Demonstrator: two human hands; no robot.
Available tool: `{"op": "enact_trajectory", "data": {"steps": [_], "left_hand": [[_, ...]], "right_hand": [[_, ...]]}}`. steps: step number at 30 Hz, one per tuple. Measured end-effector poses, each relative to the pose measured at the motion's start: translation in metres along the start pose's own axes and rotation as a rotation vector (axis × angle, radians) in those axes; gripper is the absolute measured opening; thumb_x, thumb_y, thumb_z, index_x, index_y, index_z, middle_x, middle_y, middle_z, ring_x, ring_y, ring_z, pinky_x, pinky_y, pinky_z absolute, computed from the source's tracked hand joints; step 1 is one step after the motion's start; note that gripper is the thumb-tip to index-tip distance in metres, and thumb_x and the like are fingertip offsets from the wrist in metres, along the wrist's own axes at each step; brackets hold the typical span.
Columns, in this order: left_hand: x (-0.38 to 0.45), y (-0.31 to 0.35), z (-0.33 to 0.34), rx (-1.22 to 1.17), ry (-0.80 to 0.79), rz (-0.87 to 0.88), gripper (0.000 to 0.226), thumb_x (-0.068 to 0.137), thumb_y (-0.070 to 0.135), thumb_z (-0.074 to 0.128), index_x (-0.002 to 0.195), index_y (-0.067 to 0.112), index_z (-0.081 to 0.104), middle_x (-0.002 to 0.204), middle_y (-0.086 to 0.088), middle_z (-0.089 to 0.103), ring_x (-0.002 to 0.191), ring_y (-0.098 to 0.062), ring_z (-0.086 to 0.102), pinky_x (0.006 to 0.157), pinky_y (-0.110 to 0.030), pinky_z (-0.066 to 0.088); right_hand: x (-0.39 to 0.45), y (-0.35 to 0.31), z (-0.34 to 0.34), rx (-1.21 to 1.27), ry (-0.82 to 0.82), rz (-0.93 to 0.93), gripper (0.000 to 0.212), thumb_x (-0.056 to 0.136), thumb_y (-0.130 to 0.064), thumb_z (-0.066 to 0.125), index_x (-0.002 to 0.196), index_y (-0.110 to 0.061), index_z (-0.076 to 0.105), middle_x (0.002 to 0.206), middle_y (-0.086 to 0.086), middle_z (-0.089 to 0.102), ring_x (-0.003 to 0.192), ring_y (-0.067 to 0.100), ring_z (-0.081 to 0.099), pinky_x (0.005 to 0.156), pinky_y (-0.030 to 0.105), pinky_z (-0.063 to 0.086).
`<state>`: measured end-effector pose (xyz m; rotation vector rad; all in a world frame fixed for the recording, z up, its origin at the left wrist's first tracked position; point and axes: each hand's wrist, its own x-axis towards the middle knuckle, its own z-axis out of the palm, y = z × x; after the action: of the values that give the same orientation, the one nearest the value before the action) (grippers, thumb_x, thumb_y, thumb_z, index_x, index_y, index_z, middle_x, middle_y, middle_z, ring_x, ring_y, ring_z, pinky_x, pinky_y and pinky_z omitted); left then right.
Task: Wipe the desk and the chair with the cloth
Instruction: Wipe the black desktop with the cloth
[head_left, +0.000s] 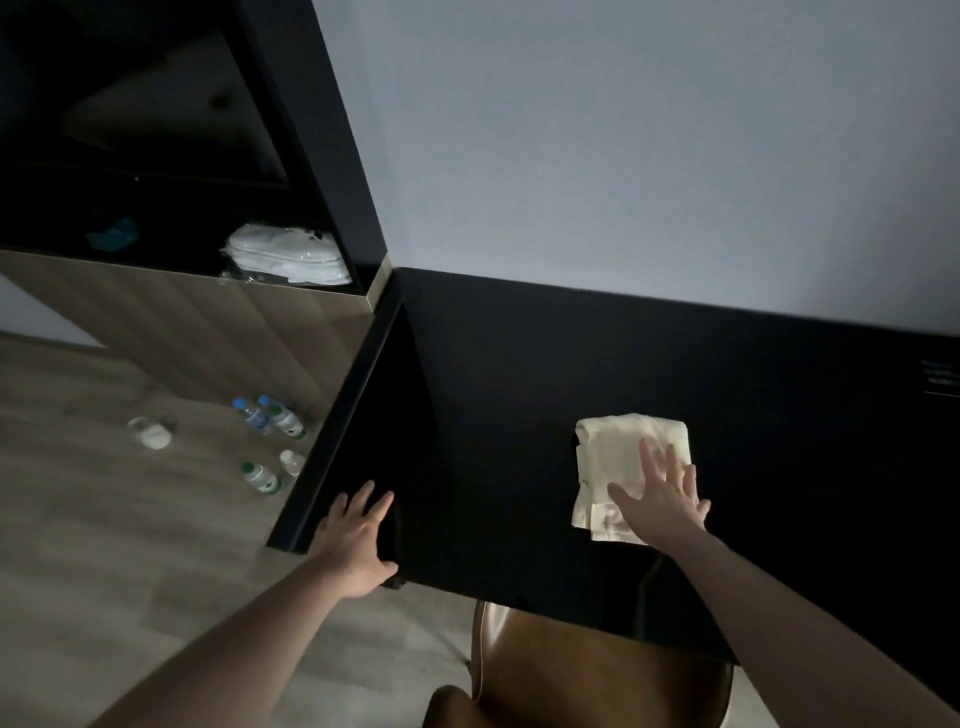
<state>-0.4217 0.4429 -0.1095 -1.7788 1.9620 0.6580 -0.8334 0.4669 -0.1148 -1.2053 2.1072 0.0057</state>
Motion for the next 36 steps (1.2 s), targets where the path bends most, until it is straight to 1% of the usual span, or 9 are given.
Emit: {"op": "enact_trajectory", "data": {"steps": [6, 11, 17, 21, 24, 27, 30, 32, 36], "left_hand": [[0.019, -0.046, -0.009, -0.027, 0.014, 0.002, 0.109, 0.092, 0.058, 0.072, 0.169, 0.035, -0.002, 0.175, 0.004, -0.020, 0.163, -0.035, -0.006, 0.131, -0.051, 0.018], [0.074, -0.076, -0.039, -0.085, 0.031, 0.089, 0.126, 0.081, 0.071, 0.074, 0.168, 0.034, -0.009, 0.172, 0.005, -0.029, 0.161, -0.034, -0.016, 0.130, -0.055, 0.016], [0.118, -0.104, -0.052, -0.086, -0.004, 0.286, 0.147, 0.071, 0.082, 0.074, 0.165, 0.023, -0.022, 0.164, 0.009, -0.045, 0.160, -0.024, -0.020, 0.127, -0.040, 0.029], [0.125, -0.129, -0.050, -0.144, 0.009, 0.390, 0.141, 0.077, 0.073, 0.075, 0.165, 0.024, -0.023, 0.163, 0.015, -0.044, 0.157, -0.015, -0.028, 0.127, -0.030, 0.014], [0.133, -0.143, -0.051, -0.306, 0.008, 0.430, 0.133, 0.079, 0.063, 0.080, 0.167, 0.031, -0.014, 0.167, 0.025, -0.032, 0.158, -0.005, -0.022, 0.126, -0.024, 0.008], [0.142, -0.156, -0.057, -0.667, 0.026, 0.353, 0.116, 0.074, 0.059, 0.085, 0.165, 0.040, 0.016, 0.171, 0.023, 0.017, 0.158, -0.001, 0.019, 0.131, -0.035, 0.023], [0.148, -0.152, -0.076, -0.551, 0.292, 0.435, 0.087, 0.084, 0.054, 0.074, 0.158, 0.030, 0.034, 0.157, 0.013, 0.039, 0.145, -0.003, 0.035, 0.123, -0.038, 0.037], [0.153, -0.135, -0.091, -0.376, 0.402, 0.571, 0.084, 0.090, 0.058, 0.069, 0.161, 0.028, 0.033, 0.164, 0.010, 0.030, 0.152, -0.009, 0.027, 0.126, -0.037, 0.030], [0.176, -0.092, -0.103, -0.055, 0.187, 0.648, 0.108, 0.086, 0.087, 0.051, 0.168, 0.038, 0.000, 0.175, 0.009, -0.020, 0.161, -0.026, -0.021, 0.130, -0.051, 0.000]], "right_hand": [[-0.001, -0.001, 0.018, 0.011, -0.002, 0.062, 0.077, 0.101, -0.065, 0.038, 0.164, -0.053, -0.006, 0.173, -0.009, -0.025, 0.159, 0.031, -0.021, 0.122, 0.064, 0.008], [0.015, -0.045, 0.035, -0.011, 0.005, 0.178, 0.074, 0.106, -0.055, 0.031, 0.160, -0.055, -0.020, 0.169, 0.003, -0.034, 0.155, 0.048, -0.022, 0.120, 0.073, 0.014], [0.038, -0.165, 0.094, -0.103, 0.016, 0.073, 0.075, 0.107, -0.056, 0.029, 0.160, -0.051, -0.024, 0.167, 0.009, -0.042, 0.153, 0.054, -0.029, 0.121, 0.077, 0.005], [0.038, -0.267, 0.135, -0.089, -0.025, -0.070, 0.079, 0.106, -0.055, 0.028, 0.153, -0.055, -0.035, 0.163, 0.006, -0.049, 0.150, 0.050, -0.039, 0.120, 0.076, -0.011], [0.044, -0.323, 0.152, -0.091, -0.122, -0.162, 0.080, 0.105, -0.054, 0.030, 0.154, -0.056, -0.033, 0.158, 0.003, -0.055, 0.142, 0.046, -0.050, 0.117, 0.076, -0.020], [0.049, -0.354, 0.155, -0.115, -0.228, -0.234, 0.079, 0.106, -0.054, 0.033, 0.159, -0.054, -0.026, 0.159, 0.002, -0.054, 0.142, 0.044, -0.051, 0.118, 0.075, -0.020], [0.048, -0.346, 0.141, -0.034, -0.222, -0.285, 0.079, 0.106, -0.053, 0.040, 0.163, -0.053, -0.014, 0.168, -0.010, -0.039, 0.154, 0.033, -0.039, 0.127, 0.067, -0.009], [0.038, -0.322, 0.129, 0.068, -0.125, -0.285, 0.079, 0.107, -0.050, 0.043, 0.165, -0.052, -0.011, 0.173, -0.013, -0.027, 0.160, 0.020, -0.027, 0.131, 0.056, 0.000], [0.008, -0.249, 0.116, -0.008, 0.003, -0.135, 0.079, 0.109, -0.051, 0.040, 0.166, -0.046, -0.015, 0.174, -0.009, -0.026, 0.160, 0.024, -0.028, 0.131, 0.054, -0.005]]}}
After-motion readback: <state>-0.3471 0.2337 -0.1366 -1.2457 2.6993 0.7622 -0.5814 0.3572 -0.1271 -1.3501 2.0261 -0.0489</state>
